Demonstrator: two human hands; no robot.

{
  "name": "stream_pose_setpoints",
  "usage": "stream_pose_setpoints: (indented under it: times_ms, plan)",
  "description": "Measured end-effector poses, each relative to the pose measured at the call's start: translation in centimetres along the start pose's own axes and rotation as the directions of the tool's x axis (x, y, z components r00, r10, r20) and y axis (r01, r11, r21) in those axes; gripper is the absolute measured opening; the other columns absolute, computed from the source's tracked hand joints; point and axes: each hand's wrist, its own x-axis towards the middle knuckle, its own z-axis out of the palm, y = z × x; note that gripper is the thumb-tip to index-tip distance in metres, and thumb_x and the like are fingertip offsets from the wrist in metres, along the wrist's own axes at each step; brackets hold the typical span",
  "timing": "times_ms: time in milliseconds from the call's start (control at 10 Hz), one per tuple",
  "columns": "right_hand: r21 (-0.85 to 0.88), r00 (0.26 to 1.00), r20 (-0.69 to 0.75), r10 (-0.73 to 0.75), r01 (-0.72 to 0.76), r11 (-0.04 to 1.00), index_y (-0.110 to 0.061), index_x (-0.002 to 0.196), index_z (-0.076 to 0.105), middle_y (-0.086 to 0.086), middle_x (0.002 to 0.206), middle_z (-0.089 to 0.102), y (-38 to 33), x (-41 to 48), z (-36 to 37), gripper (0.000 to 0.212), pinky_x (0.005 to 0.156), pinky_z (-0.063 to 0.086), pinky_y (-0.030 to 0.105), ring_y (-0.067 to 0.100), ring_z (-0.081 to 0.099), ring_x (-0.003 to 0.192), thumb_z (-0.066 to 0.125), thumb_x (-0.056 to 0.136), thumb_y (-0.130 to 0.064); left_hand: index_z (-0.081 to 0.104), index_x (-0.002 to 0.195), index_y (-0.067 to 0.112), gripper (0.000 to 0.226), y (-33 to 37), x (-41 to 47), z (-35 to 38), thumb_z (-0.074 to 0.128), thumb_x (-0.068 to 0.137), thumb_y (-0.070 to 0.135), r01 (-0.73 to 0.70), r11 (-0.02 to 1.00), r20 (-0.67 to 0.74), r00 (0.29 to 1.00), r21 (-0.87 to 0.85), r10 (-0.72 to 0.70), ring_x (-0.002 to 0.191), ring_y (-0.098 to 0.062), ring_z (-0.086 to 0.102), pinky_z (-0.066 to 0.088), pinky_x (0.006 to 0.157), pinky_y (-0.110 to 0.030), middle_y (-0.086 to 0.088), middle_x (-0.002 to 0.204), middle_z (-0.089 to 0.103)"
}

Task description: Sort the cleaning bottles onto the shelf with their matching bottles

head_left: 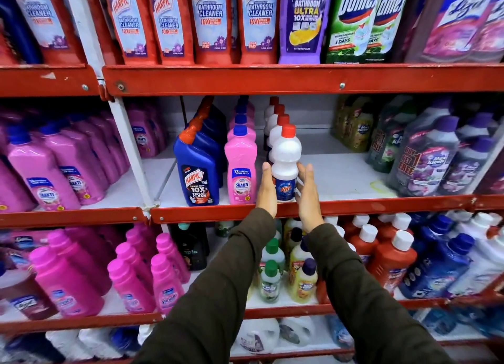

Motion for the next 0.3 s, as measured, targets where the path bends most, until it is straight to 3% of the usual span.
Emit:
stream_pose_setpoints:
  times_ms: [100, 200, 300]
  plan:
    - [-0.037, 0.999, 0.036, 0.013, -0.012, 0.999, -0.03, 0.148, 0.044, -0.012, 0.13, 0.056, -0.1, 0.0, -0.5, 0.049, 0.078, 0.046, 0.0, -0.01, 0.057, 0.103, 0.018, 0.11, -0.047, 0.044, 0.15, 0.023, 0.087, 0.1, -0.1, 0.0, 0.039, 0.086, 0.081, -0.021, 0.999, -0.017, 1.0, 0.025, 0.022, 0.133, -0.027, 0.054, 0.042, 0.114, -0.05, -0.011, 0.151, 0.051]
    - [-0.139, 0.999, 0.034, -0.017, 0.022, 0.99, -0.027, 0.161, 0.029, -0.007, 0.164, 0.034, -1.9, -1.8, -1.4, 0.079, 0.123, 0.031, 0.032, 0.008, 0.038, 0.147, 0.021, 0.096, -0.071, 0.031, 0.156, 0.019, 0.074, 2.1, -2.7, 0.6, 0.036, 0.099, 0.065, -0.081, 0.989, -0.041, 0.995, 0.125, 0.087, 0.143, -0.022, 0.042, 0.034, 0.12, -0.041, -0.008, 0.159, 0.04]
    - [-0.102, 0.952, -0.138, -0.274, 0.262, 0.96, -0.03, 0.154, 0.039, -0.006, 0.163, 0.039, -5.0, -2.2, -4.1, 0.067, 0.127, 0.027, 0.049, 0.015, 0.035, 0.152, 0.033, 0.096, -0.063, 0.037, 0.152, 0.024, 0.046, 2.5, -4.5, 0.1, 0.033, 0.11, 0.04, -0.288, 0.912, -0.086, 0.942, 0.293, 0.325, 0.139, -0.007, 0.039, 0.033, 0.115, -0.029, -0.001, 0.155, 0.041]
